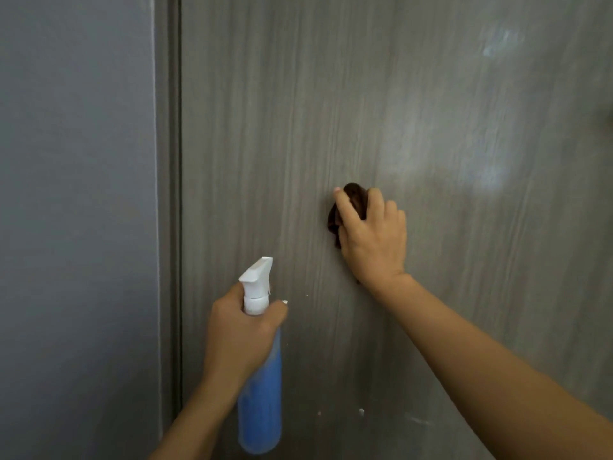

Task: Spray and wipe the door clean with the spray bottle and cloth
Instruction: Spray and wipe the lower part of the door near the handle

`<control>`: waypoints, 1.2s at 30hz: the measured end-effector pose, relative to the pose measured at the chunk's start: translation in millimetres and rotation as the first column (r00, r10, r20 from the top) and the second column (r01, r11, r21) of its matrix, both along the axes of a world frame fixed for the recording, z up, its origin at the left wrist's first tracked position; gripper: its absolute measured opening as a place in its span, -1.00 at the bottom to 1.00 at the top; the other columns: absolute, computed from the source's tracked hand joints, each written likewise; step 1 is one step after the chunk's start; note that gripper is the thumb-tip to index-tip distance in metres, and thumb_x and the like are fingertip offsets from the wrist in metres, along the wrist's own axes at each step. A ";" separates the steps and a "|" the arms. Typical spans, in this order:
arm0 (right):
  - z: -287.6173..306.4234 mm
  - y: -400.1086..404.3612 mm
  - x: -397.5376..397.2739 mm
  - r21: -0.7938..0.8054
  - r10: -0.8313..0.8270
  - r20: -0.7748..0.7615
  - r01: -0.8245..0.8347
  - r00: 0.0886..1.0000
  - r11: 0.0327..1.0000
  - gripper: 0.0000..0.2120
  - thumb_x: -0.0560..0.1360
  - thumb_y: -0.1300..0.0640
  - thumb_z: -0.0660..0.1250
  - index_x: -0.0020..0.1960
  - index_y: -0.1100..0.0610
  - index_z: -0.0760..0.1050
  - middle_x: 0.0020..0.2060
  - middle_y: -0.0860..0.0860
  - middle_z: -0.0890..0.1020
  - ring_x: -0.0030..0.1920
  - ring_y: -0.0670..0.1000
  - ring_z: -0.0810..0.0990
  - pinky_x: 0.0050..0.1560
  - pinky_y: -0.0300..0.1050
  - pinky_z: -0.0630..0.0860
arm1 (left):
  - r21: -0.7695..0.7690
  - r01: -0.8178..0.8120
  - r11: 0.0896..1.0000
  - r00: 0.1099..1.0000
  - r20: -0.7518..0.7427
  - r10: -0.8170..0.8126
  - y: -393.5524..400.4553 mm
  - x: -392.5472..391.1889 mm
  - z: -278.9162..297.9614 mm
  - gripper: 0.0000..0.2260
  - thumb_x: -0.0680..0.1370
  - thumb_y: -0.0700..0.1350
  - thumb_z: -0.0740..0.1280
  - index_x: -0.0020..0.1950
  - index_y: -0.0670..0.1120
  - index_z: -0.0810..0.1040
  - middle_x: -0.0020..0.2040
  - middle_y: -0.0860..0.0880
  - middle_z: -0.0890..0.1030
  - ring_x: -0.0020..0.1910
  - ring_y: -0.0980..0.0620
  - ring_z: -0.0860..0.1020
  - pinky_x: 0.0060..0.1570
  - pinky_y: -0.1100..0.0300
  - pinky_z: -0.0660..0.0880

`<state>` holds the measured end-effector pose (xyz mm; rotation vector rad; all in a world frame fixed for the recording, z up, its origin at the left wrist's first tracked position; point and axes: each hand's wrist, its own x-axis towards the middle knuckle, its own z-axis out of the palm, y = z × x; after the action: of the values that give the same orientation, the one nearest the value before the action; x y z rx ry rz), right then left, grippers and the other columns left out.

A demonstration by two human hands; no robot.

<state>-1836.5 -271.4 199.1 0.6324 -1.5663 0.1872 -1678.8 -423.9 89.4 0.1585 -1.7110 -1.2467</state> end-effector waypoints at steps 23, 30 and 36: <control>-5.2 -5.4 -4.1 0.016 0.019 -0.053 -0.018 0.998 1.000 -0.59 0.54 0.18 0.34 0.39 0.12 0.54 0.04 0.32 0.55 -0.21 0.24 0.47 -0.24 0.07 0.39 | 0.056 -0.027 0.998 1.000 0.008 0.027 -14.9 0.8 -62.2 -0.82 0.40 -0.16 0.52 -0.26 -0.09 0.52 -0.39 0.03 0.59 -0.46 0.16 0.53 -0.46 0.32 0.45; -17.0 -10.4 -2.5 0.089 0.013 -0.033 -0.010 0.999 0.996 -0.57 0.54 0.14 0.33 0.41 0.12 0.52 0.08 0.33 0.55 -0.17 0.27 0.49 -0.22 0.12 0.43 | 0.072 0.031 0.997 0.999 -0.011 -0.030 -6.3 -8.5 -53.2 -0.82 0.34 -0.11 0.44 -0.27 -0.17 0.49 -0.51 0.11 0.46 -0.52 0.22 0.39 -0.51 0.35 0.32; -15.5 -6.8 -3.3 0.126 0.021 -0.033 -0.017 0.999 0.992 -0.57 0.54 0.14 0.33 0.41 0.12 0.51 0.08 0.32 0.55 -0.17 0.25 0.47 -0.21 0.12 0.43 | 0.033 -0.004 0.999 0.999 0.043 0.003 -6.5 -7.5 -55.6 -0.83 0.30 -0.02 0.40 -0.30 -0.08 0.48 -0.50 0.08 0.48 -0.53 0.20 0.41 -0.52 0.29 0.34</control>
<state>-1839.8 -278.2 183.6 0.7458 -1.5477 0.0913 -1686.4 -430.3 33.8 0.2092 -1.7270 -1.2774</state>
